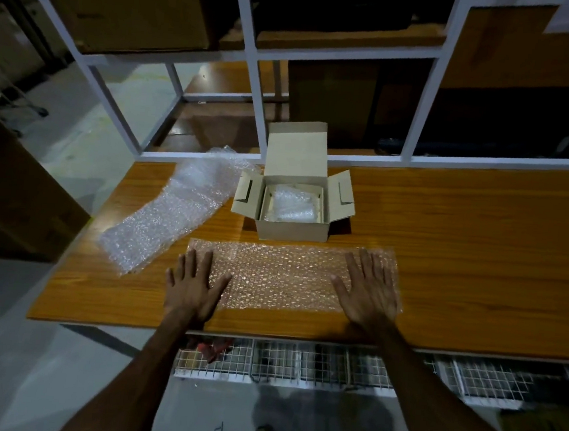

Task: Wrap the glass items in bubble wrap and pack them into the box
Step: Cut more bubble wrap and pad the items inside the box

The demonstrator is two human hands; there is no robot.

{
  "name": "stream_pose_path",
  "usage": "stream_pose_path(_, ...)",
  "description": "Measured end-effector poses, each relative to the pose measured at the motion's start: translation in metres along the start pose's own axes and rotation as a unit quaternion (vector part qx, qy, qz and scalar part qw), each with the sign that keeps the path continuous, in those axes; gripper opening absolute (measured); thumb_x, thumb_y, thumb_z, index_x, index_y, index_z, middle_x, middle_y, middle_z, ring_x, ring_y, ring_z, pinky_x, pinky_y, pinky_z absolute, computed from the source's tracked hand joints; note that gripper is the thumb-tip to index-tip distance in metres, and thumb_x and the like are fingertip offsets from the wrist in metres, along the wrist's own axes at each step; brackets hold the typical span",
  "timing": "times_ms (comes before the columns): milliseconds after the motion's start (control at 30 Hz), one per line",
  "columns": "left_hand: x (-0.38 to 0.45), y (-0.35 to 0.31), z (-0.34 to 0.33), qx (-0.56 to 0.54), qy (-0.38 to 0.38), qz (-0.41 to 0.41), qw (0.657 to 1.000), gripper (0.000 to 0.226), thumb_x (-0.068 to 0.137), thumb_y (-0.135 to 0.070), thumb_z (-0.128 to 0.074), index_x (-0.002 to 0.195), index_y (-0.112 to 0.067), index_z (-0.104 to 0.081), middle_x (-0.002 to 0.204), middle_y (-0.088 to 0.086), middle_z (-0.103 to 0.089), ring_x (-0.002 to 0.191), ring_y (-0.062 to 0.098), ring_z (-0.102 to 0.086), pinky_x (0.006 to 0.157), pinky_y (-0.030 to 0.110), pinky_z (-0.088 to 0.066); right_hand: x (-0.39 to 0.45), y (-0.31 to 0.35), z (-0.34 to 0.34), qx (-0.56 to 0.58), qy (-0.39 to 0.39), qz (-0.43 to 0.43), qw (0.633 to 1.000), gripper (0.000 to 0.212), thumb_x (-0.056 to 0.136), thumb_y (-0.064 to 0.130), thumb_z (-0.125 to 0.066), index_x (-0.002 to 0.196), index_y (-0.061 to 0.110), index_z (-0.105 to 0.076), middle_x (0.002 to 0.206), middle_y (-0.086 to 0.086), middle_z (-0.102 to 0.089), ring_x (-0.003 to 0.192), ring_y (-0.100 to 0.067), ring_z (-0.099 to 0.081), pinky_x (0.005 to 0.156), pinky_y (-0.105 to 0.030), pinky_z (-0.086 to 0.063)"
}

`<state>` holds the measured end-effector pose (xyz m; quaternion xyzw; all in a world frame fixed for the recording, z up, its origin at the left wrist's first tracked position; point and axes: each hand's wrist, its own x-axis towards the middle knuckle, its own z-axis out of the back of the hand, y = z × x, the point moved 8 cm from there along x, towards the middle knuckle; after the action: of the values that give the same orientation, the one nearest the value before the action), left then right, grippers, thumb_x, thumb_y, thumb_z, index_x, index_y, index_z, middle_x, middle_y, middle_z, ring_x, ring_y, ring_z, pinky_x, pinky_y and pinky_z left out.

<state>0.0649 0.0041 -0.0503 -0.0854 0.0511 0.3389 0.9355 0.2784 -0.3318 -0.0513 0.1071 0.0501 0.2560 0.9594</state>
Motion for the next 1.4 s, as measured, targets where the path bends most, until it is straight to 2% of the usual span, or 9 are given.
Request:
stream_pose_path(367,-0.002,0.008,0.0,-0.016,0.04,0.04,0.998,0.074,0.104,-0.066,-0.004,0.166,-0.029,0.013,0.172,0.018,0.018,0.16,0.038,0.013,0.127,0.065,0.005,-0.001,-0.042,0.003,-0.014,0.006,-0.026,1.0,0.089,0.096,0.081,-0.001,0.168,0.029,-0.004,0.175,-0.004,0.008,0.161,-0.025,0.013,0.127,-0.054,0.009)
stream_pose_path(467,0.006,0.013,0.003,-0.034,0.014,0.061,0.997,0.066,0.105,-0.064,-0.028,0.156,-0.023,-0.029,0.166,0.027,-0.027,0.155,0.047,-0.021,0.124,0.072,-0.014,-0.002,-0.041,0.009,0.004,0.007,-0.019,1.0,0.082,0.101,0.075,-0.009,0.168,0.027,-0.008,0.175,-0.007,0.005,0.161,-0.028,0.007,0.127,-0.054,0.006)
stream_pose_path(533,0.002,0.012,0.012,-0.042,-0.048,0.059,0.996,0.049,0.101,-0.057,-0.047,0.132,-0.02,-0.049,0.136,0.023,-0.059,0.134,0.042,-0.049,0.115,0.07,-0.033,-0.004,-0.034,0.019,0.008,-0.022,-0.003,1.0,0.072,0.106,0.063,-0.023,0.166,0.024,-0.016,0.175,-0.01,-0.004,0.161,-0.031,-0.002,0.129,-0.055,-0.002)
stream_pose_path(633,-0.017,0.012,0.024,-0.078,-0.108,0.105,0.985,0.041,0.096,-0.048,-0.053,0.118,-0.014,-0.057,0.11,0.018,-0.067,0.106,0.036,-0.062,0.104,0.062,-0.046,-0.017,-0.009,0.021,-0.004,-0.047,0.064,0.997,0.062,0.106,0.052,-0.032,0.161,0.022,-0.031,0.171,-0.01,-0.025,0.158,-0.03,-0.02,0.13,-0.055,-0.008)
stream_pose_path(700,-0.024,0.017,0.027,-0.073,-0.102,0.171,0.977,0.043,0.096,-0.053,-0.06,0.113,-0.014,-0.058,0.11,0.019,-0.065,0.109,0.038,-0.06,0.104,0.06,-0.045,-0.032,0.002,0.009,0.01,-0.038,0.096,0.995,0.06,0.108,0.052,-0.032,0.16,0.023,-0.036,0.169,-0.009,-0.032,0.157,-0.026,-0.025,0.13,-0.049,-0.005)
stream_pose_path(900,-0.026,0.041,0.02,-0.29,-0.124,0.3,0.9,0.086,0.079,-0.098,-0.043,0.076,-0.015,-0.065,0.076,0.008,-0.067,0.082,0.031,-0.065,0.102,0.062,-0.044,-0.053,-0.004,-0.005,0.069,0.019,0.116,0.991,0.069,0.103,0.061,-0.02,0.165,0.029,-0.023,0.172,-0.003,-0.005,0.158,-0.018,0.002,0.128,-0.044,0.005)
stream_pose_path(1000,-0.032,0.034,0.032,-0.399,-0.121,0.313,0.853,0.051,0.092,-0.051,-0.07,0.071,-0.006,-0.064,0.07,0.012,-0.067,0.07,0.035,-0.069,0.08,0.053,-0.059,-0.051,-0.011,-0.005,0.109,0.027,0.122,0.986,0.071,0.102,0.064,-0.018,0.163,0.031,-0.028,0.173,0.0,-0.011,0.161,-0.02,-0.005,0.131,-0.05,-0.006)
stream_pose_path(1100,-0.04,0.008,0.052,-0.454,-0.14,0.295,0.829,0.016,0.088,-0.014,-0.07,0.079,-0.001,-0.066,0.073,0.013,-0.067,0.064,0.029,-0.063,0.062,0.046,-0.058,-0.047,-0.018,-0.003,0.171,0.035,0.114,0.978,0.055,0.108,0.049,-0.042,0.159,0.028,-0.039,0.171,0.003,-0.022,0.16,-0.02,-0.014,0.13,-0.046,-0.009)
stream_pose_path(1400,-0.064,-0.185,0.077,-0.502,-0.167,0.033,0.848,0.011,0.1,-0.008,-0.064,0.095,-0.015,-0.071,0.088,-0.004,-0.07,0.079,0.001,-0.065,0.065,0.012,-0.045,-0.037,-0.041,0.03,0.409,0.038,0.008,0.912,0.04,0.109,0.011,-0.049,0.149,0.014,-0.053,0.158,-0.001,-0.048,0.141,-0.012,-0.042,0.108,-0.022,-0.037)
